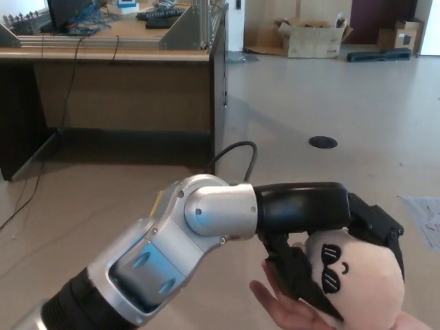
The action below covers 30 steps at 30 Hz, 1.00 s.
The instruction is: The robot extends its left hand to pick up an emotional support dumpling from the palm of a person and brings its hand down by its side. Then it extends its arm again to hand the dumpling back to the person.
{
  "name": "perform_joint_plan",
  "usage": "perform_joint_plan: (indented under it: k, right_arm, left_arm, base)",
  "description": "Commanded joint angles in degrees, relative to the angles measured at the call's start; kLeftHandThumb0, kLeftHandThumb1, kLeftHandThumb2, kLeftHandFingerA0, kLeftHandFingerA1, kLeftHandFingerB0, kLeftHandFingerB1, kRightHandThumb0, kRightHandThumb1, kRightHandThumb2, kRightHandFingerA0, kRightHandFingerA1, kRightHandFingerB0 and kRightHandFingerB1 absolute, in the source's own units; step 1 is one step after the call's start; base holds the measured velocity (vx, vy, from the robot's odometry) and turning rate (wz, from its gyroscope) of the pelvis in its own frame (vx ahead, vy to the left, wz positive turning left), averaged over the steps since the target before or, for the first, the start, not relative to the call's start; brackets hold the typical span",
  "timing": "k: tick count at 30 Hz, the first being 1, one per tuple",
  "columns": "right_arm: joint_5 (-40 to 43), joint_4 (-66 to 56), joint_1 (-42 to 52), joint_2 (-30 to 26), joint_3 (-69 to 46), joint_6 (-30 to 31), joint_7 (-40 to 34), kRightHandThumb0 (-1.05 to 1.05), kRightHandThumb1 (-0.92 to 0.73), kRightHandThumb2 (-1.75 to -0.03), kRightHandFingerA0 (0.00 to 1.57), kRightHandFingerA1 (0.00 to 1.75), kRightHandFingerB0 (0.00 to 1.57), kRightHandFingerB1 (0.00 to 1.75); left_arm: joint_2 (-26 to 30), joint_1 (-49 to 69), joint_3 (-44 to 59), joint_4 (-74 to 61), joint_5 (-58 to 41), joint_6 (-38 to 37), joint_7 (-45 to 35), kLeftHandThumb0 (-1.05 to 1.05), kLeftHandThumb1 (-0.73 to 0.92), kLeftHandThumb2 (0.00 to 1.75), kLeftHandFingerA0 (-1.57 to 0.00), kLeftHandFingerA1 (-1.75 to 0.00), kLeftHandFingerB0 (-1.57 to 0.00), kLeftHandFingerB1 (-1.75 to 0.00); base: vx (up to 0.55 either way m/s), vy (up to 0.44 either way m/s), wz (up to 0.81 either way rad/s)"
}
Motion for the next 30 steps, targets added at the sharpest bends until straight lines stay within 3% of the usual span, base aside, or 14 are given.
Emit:
perform_joint_plan:
  k: [1, 2, 3, 4, 6, 9, 10, 14, 15, 20, 21, 29, 30]
  right_arm:
    - [0.16, -0.53, -0.39, -0.46, 0.0, 1.0, -0.53, -0.53, -0.6, -0.58, 0.74, 0.46, 0.35, 0.32]
    - [0.2, -0.47, -0.45, -0.47, 0.0, 0.97, -0.4, -0.53, -0.6, -0.58, 0.74, 0.46, 0.35, 0.32]
    - [0.51, -0.15, -0.72, -0.55, -0.18, 1.33, 0.01, -0.53, -0.59, -0.58, 0.75, 0.46, 0.39, 0.33]
    - [0.52, 0.09, -0.89, -0.63, -0.21, 1.28, 0.13, -0.56, -0.58, -0.58, 0.75, 0.46, 0.39, 0.33]
    - [0.38, 0.33, -1.06, -0.76, -0.18, 1.14, 0.19, -0.6, -0.58, -0.58, 0.76, 0.47, 0.38, 0.33]
    - [0.27, 0.35, -1.07, -0.81, -0.16, 1.13, 0.2, -0.6, -0.58, -0.58, 0.76, 0.47, 0.38, 0.33]
    - [-0.74, -0.25, -0.7, -1.05, 0.44, 0.02, -0.27, -0.64, -0.59, -0.58, 0.74, 0.47, 0.34, 0.32]
    - [-0.87, -0.69, -0.63, -1.02, 0.6, 0.17, -0.41, -0.63, -0.59, -0.58, 0.74, 0.47, 0.35, 0.32]
    - [-1.06, -0.89, -0.55, -1.1, 0.72, 0.47, -0.57, -0.62, -0.6, -0.59, 0.74, 0.44, 0.38, 0.32]
    - [-1.63, -0.89, -0.68, -1.27, 1.1, 0.31, -1.11, -0.6, -0.61, -0.59, 0.73, 0.44, 0.37, 0.32]
    - [-0.6, -1.24, -0.67, -0.92, 0.59, 1.24, -0.77, -0.52, -0.57, -0.58, 0.76, 0.46, 0.36, 0.33]
    - [0.1, -0.86, -0.78, -0.76, 0.21, 1.71, -0.08, -0.51, -0.58, -0.58, 0.72, 0.46, 0.36, 0.32]
    - [0.17, -0.94, -0.84, -0.56, 0.16, 2.26, -0.24, -0.52, -0.59, -0.58, 0.74, 0.46, 0.36, 0.32]
  left_arm:
    - [1.94, 0.44, 1.19, -1.85, 3.26, 3.21, -0.97, -0.46, 0.59, 0.58, -0.46, -0.38, -0.29, -0.31]
    - [2.22, 0.32, 1.49, -1.91, 3.39, 3.13, -1.27, -0.46, 0.59, 0.58, -0.46, -0.38, -0.29, -0.31]
    - [2.48, -0.22, 2.49, -1.41, 2.37, 3.09, -2.18, -0.65, 0.44, 0.72, -0.14, -0.38, -0.08, -0.37]
    - [2.64, -0.72, 3.05, -0.97, 1.7, 3.16, -2.88, -0.68, 0.43, 0.74, -0.09, -0.38, -0.05, -0.3]
    - [2.82, -1.51, 3.85, -0.28, 0.87, 3.34, -4.13, -0.7, 0.45, 0.79, -0.09, -0.28, -0.09, -0.22]
    - [2.78, -1.82, 4.29, 0.07, 0.75, 3.39, -4.92, -0.7, 0.45, 0.79, -0.09, -0.28, -0.09, -0.22]
    - [3.78, -4.33, 5.03, 1.83, -0.19, 3.61, -7.56, -0.83, 0.38, 0.7, -0.02, -0.17, -0.02, -0.15]
    - [4.39, -6.6, 5.77, 3.16, -0.72, 4.8, -10.17, -0.82, 0.36, 0.7, 0.0, -0.14, 0.0, -0.15]
    - [4.82, -7.98, 6.09, 3.52, -1.23, 6.46, -11.42, -0.72, 0.42, 0.82, 0.0, 0.0, 0.0, -0.02]
    - [5.75, -10.88, 7.09, 4.48, -2.04, 9.05, -14.11, -0.72, 0.42, 0.82, 0.0, 0.0, 0.0, 0.0]
    - [5.97, -11.7, 8.0, 5.17, -2.66, 9.29, -14.71, -0.87, 0.46, 0.59, 0.0, -0.01, 0.0, 0.0]
    - [6.74, -12.85, 9.73, 4.15, -2.68, 10.22, -15.68, -0.85, 0.44, 0.65, 0.0, -0.01, 0.0, 0.0]
    - [6.94, -14.47, 11.12, 4.41, -3.53, 12.99, -15.88, -0.86, 0.47, 0.58, 0.0, 0.0, 0.0, 0.0]
  base:
    - [0.0, 0.0, 0.0]
    - [0.0, 0.0, 0.0]
    - [0.0, 0.0, 0.0]
    - [0.0, 0.0, 0.0]
    - [0.0, 0.0, 0.0]
    - [0.0, 0.0, 0.0]
    - [0.0, 0.0, 0.0]
    - [0.0, 0.0, 0.0]
    - [0.0, 0.0, 0.0]
    - [0.0, 0.0, 0.0]
    - [0.0, 0.0, 0.0]
    - [0.0, 0.0, 0.0]
    - [0.0, 0.0, 0.0]
